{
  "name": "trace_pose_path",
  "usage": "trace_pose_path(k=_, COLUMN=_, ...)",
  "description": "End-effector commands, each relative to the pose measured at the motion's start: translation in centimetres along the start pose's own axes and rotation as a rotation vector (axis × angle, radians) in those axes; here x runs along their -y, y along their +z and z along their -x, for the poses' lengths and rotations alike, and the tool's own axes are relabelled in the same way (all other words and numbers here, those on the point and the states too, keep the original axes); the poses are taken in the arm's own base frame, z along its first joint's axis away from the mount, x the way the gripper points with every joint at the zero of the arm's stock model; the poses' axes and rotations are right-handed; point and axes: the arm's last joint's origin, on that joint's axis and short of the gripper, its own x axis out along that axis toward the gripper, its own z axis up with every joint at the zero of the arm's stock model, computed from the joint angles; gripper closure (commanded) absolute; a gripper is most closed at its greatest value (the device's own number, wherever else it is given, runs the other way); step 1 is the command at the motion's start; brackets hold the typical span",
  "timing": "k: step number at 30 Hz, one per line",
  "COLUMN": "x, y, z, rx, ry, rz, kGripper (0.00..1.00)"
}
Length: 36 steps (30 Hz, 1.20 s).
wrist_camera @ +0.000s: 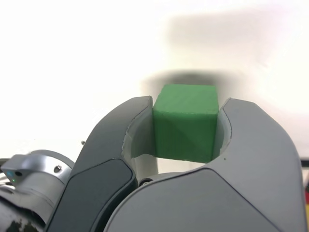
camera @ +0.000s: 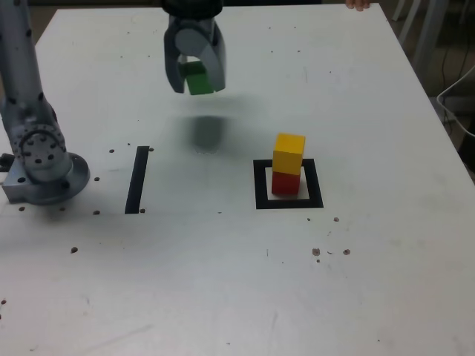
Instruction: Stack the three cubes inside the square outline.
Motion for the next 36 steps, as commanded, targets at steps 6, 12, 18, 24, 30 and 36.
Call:
trace_pose_path(k=6, x=2.9, y=2.0, z=4.2, rx=0.050, ry=0.027, rz=-0.044, kGripper=0.88)
trace_pose_path(k=12, x=5.2, y=3.4, z=6.5, rx=0.084, ry=0.038, rz=-0.070, kGripper=0.88)
trace_pose_path(k=18, x=7.4, y=5.2, z=7.4, rx=0.088, ry=0.033, rz=-0.105, kGripper=0.88)
trace_pose_path(k=24, x=9.4, y=6.4, z=8.0, rx=0.087, ry=0.031, rz=-0.136, kGripper=0.88)
trace_pose_path(k=30, x=11.2, y=7.2, z=8.1, rx=0.088, ry=0.030, rz=-0.158, kGripper=0.88)
trace_pose_path(k=36, x=12.8, y=7.5, z=8.1, rx=0.088, ry=0.026, rz=-0.172, kGripper=0.88)
